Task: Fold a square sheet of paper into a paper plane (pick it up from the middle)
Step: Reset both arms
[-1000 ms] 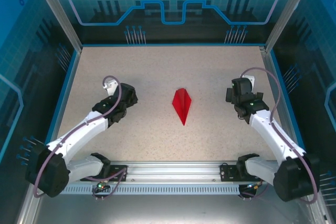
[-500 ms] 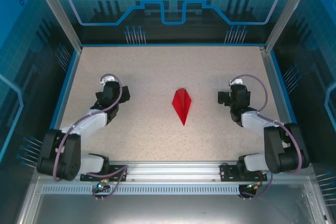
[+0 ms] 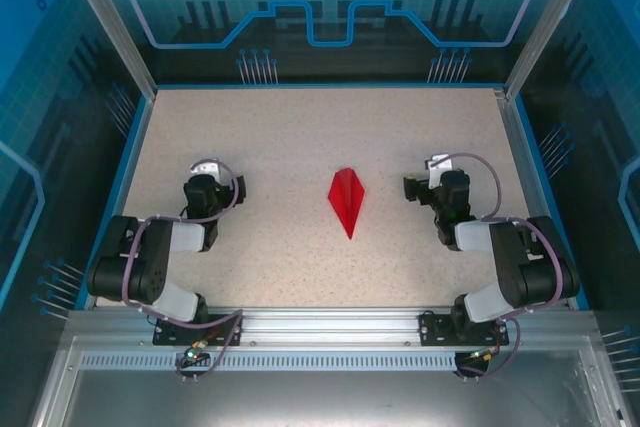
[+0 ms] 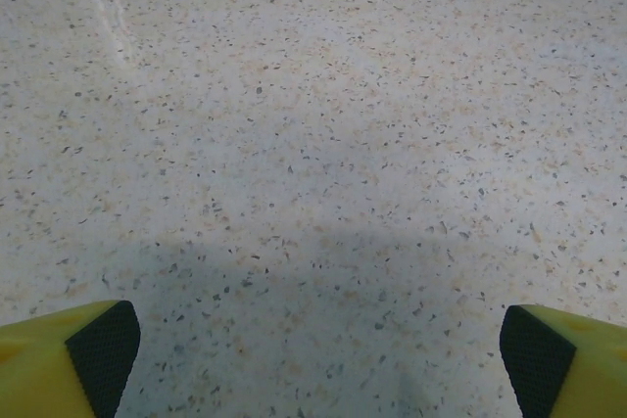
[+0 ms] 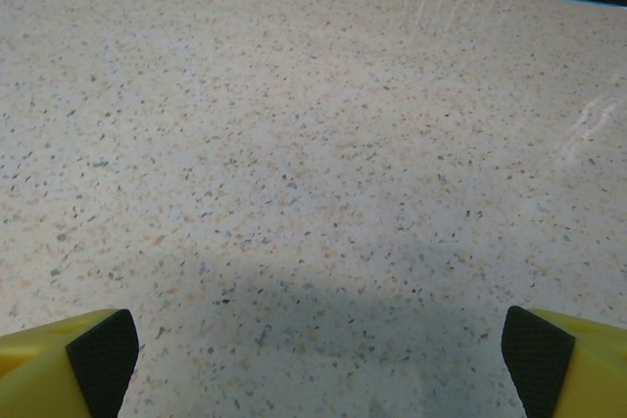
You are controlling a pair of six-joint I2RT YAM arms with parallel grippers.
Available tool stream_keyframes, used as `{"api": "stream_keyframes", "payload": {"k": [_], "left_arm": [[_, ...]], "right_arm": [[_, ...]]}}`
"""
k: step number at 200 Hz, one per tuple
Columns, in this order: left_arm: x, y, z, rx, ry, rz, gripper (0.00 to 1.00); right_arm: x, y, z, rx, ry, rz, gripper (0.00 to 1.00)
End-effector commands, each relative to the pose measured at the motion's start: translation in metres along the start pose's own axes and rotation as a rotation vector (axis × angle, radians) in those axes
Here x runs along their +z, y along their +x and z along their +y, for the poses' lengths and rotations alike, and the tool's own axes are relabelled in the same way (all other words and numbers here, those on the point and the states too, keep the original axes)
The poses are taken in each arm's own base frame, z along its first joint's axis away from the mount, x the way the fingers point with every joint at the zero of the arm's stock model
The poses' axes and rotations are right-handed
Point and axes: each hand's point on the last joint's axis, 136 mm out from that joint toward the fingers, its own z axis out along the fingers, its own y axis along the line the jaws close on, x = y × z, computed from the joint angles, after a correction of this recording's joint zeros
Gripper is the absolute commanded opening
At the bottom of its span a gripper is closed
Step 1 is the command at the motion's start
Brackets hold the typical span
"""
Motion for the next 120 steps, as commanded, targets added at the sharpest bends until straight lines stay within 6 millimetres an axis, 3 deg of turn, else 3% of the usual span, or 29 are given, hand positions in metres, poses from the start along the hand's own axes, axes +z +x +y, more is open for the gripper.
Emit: {"api": "stream_keyframes", "payload": {"k": [1,22,39,69,90,103,120], "left_arm": [[0.001,-0.031,-0.017,-0.002,0.108,-0.092,0.98],[0.001,-0.030,-0.032,0.046,0.170,-0.081,0.99],[0.000,-0.029,-0.032,0.046,0.170,-0.081,0.99],[0.000,-0.033,-0.012,0.005,0.033,-0.112,0.98],[-0.001,-0.033,-0.010,0.002,0.011,-0.119,0.99],[0.000,-0.029,-0.036,0.058,0.179,-0.083,0.99],[0.000,-0.029,-0.034,0.039,0.202,-0.076,0.98]], "right_arm": [[0.001,-0.017,-0.024,0.055,0.116,-0.063,0.99],[0.001,-0.017,-0.024,0.055,0.119,-0.063,0.99],[0.001,-0.017,-0.024,0.056,0.120,-0.064,0.99],[0.001,-0.018,-0.024,0.056,0.118,-0.064,0.99],[0.001,-0.018,-0.024,0.056,0.117,-0.064,0.99],[0.001,-0.017,-0.024,0.056,0.118,-0.063,1.00],[0.001,-0.018,-0.024,0.056,0.117,-0.064,1.00]]}}
